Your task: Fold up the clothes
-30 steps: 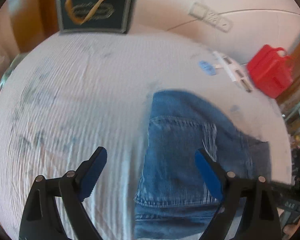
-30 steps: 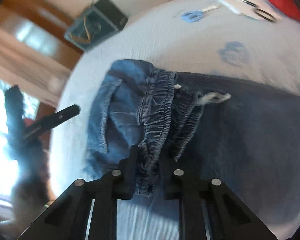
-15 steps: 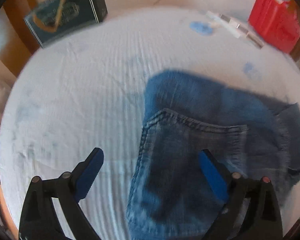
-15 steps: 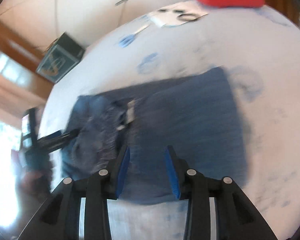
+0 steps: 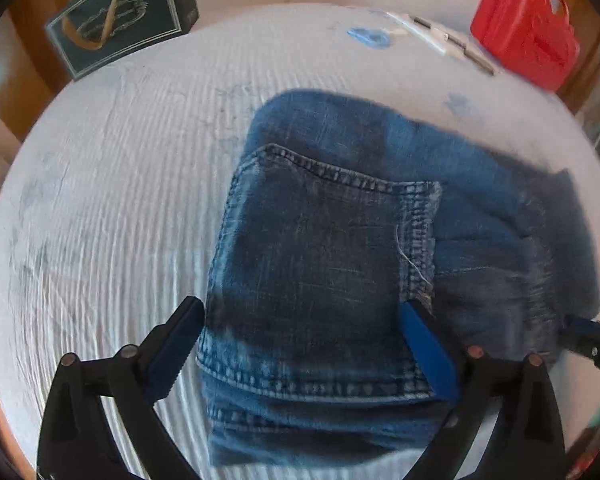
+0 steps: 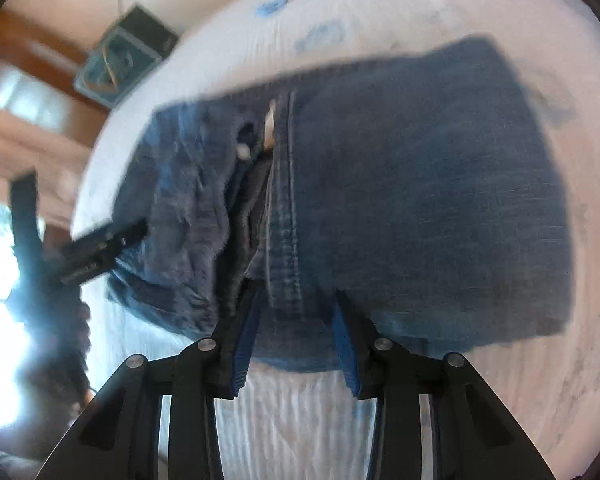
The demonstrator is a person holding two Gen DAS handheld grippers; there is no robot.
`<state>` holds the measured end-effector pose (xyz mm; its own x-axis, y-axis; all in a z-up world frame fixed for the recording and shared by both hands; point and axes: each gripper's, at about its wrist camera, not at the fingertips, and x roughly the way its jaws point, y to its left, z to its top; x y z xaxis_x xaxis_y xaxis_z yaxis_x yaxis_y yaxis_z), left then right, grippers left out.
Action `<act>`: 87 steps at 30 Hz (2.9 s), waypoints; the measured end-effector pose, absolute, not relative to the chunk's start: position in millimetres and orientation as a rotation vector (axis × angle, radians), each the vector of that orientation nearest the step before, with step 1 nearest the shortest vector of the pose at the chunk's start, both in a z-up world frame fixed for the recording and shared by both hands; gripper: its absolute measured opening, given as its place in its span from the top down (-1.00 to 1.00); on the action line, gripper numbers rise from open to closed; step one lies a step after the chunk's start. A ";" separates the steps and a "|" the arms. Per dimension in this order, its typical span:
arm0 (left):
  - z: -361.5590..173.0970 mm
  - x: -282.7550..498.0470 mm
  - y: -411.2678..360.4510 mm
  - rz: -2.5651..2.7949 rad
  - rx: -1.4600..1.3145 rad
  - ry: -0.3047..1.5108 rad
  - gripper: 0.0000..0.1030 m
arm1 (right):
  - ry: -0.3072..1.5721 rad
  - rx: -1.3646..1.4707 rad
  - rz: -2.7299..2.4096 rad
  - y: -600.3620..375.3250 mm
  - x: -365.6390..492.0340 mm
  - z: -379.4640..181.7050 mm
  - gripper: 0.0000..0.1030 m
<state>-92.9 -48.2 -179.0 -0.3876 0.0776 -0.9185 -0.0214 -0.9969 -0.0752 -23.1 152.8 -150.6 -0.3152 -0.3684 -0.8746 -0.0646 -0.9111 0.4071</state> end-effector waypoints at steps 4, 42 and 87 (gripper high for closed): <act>-160.7 -86.6 -49.2 2.565 -1.620 -0.132 -0.94 | -0.625 1.645 -2.488 190.4 -11.0 -126.1 0.28; -166.8 -80.2 -97.8 2.521 -1.715 -0.257 -0.91 | -0.946 1.322 -2.494 182.2 -1.3 -94.7 0.54; -188.8 -74.9 -105.7 2.554 -1.773 -0.290 0.77 | -0.567 1.422 -2.302 104.7 -68.0 -102.1 -0.41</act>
<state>-74.9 -105.7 -188.8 -0.3552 0.1207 -0.9270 0.0900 -0.9826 -0.1624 -68.0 104.7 -102.1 -0.4193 -0.5098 -0.7512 0.1029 -0.8488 0.5186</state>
